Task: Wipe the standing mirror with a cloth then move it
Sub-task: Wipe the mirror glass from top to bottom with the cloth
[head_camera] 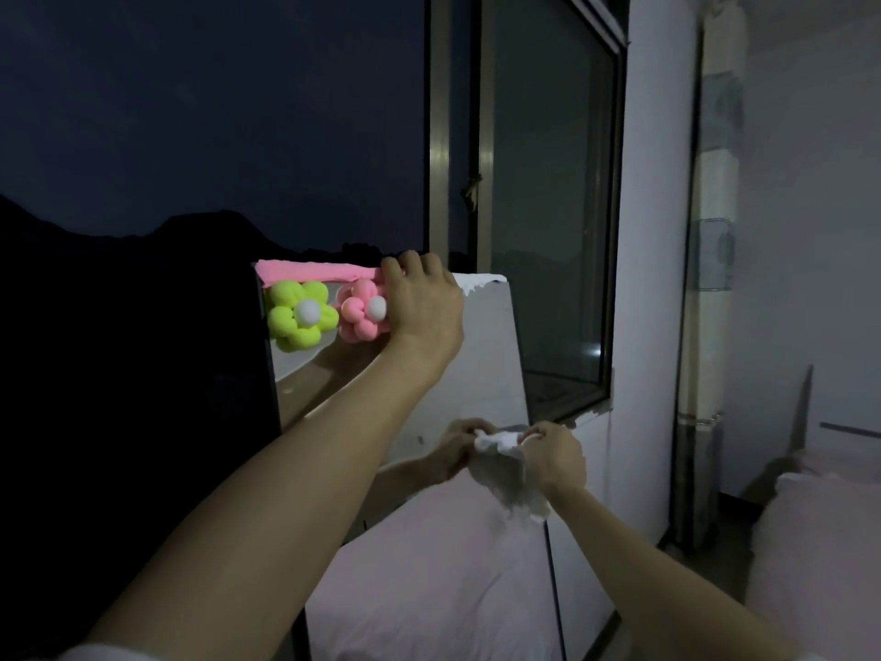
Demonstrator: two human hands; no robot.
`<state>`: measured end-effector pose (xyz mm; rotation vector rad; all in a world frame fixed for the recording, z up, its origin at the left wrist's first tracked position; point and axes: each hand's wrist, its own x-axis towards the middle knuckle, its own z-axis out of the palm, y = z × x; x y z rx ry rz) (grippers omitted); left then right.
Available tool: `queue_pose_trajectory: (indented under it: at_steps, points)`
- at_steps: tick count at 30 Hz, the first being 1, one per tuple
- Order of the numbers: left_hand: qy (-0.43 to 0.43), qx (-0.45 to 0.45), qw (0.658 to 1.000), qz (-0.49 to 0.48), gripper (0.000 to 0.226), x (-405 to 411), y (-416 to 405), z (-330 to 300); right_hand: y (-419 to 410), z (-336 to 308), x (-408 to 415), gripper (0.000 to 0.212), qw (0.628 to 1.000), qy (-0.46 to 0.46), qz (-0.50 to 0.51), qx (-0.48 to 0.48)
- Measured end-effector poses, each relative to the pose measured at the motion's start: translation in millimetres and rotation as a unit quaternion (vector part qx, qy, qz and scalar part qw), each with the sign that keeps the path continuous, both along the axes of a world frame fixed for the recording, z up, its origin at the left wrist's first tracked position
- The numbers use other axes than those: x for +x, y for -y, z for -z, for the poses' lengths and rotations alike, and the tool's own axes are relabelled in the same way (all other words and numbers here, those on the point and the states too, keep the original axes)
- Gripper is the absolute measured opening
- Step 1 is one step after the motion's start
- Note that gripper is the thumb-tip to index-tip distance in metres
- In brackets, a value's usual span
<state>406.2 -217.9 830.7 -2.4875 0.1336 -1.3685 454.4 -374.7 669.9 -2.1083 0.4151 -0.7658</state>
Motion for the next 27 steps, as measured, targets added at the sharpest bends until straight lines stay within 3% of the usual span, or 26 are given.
queue_pose_trajectory:
  at_steps: [4, 7, 12, 17, 19, 22, 27]
  points:
    - [-0.007, -0.008, 1.000, 0.025, 0.034, 6, 4, -6, -5, -54, 3, 0.020, 0.973, 0.229, -0.032, 0.018]
    - [-0.009, -0.012, 0.999, 0.044, 0.032, 8, 8, -11, -14, -101, 5, 0.024, 0.944, 0.301, -0.121, 0.060]
    - [-0.007, -0.003, 0.998, 0.055, 0.031, 12, 12, -15, -14, -114, 22, 0.033, 0.946, 0.275, -0.171, 0.021]
    - [-0.002, -0.008, 0.999, 0.049, 0.029, 12, 5, -15, -2, -63, 20, 0.020, 0.993, 0.114, 0.023, 0.038]
    - [-0.011, -0.016, 0.998, 0.056, 0.027, 11, 3, -18, -2, -74, 22, 0.019, 0.983, 0.177, 0.021, 0.047]
    - [-0.026, -0.026, 0.997, 0.069, 0.027, 9, 2, -24, -10, -113, 22, 0.021, 0.952, 0.292, -0.089, 0.015]
    - [-0.031, -0.019, 0.997, 0.068, 0.035, 8, 2, -21, -26, -130, 32, 0.026, 0.931, 0.326, -0.147, -0.070]
